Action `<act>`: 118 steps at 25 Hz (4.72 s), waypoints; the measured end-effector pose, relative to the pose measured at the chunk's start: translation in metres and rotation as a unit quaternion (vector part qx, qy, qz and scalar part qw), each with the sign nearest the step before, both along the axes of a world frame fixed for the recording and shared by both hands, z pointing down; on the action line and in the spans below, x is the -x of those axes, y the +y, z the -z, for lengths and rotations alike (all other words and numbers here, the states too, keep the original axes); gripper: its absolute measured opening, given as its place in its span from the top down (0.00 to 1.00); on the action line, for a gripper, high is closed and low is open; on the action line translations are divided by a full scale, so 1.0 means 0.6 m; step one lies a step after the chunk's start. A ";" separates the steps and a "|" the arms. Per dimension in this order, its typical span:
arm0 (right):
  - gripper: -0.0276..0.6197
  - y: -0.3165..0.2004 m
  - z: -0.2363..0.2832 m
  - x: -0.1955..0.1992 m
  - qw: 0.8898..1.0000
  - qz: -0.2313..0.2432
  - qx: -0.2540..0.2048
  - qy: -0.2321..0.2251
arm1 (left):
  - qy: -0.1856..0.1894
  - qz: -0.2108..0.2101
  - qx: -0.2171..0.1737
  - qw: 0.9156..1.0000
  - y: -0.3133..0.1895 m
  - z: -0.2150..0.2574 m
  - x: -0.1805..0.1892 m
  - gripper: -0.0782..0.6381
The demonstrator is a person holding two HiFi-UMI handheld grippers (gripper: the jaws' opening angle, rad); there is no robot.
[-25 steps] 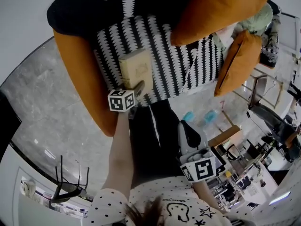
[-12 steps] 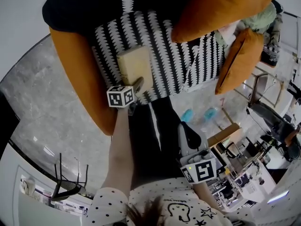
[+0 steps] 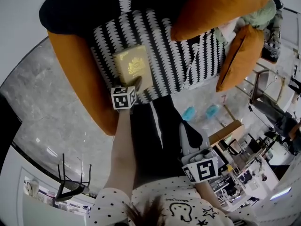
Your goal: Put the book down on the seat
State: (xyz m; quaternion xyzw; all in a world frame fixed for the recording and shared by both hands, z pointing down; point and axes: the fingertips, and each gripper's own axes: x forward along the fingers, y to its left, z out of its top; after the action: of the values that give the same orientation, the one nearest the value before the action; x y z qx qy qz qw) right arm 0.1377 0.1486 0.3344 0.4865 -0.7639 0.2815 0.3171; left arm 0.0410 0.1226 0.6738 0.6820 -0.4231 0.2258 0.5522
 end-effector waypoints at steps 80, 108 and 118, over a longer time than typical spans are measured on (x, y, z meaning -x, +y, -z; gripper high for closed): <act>0.95 -0.047 0.099 0.023 0.995 0.017 -0.070 -0.072 | -0.125 0.133 -0.162 0.970 -0.095 0.268 0.139 0.90; 0.95 -0.031 0.151 0.038 0.988 0.037 -0.118 -0.097 | -0.132 0.112 -0.256 0.951 -0.108 0.449 0.142 0.90; 0.95 -0.034 0.162 0.065 0.984 0.071 -0.122 -0.105 | -0.138 0.147 -0.273 0.941 -0.106 0.503 0.167 0.90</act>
State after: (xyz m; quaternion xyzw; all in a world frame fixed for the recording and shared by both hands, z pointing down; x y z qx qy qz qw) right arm 0.0986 0.1284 0.2374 0.4338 -0.8540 0.2128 0.1928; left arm -0.0593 0.0592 0.3723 0.6990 -0.6360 0.1095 0.3082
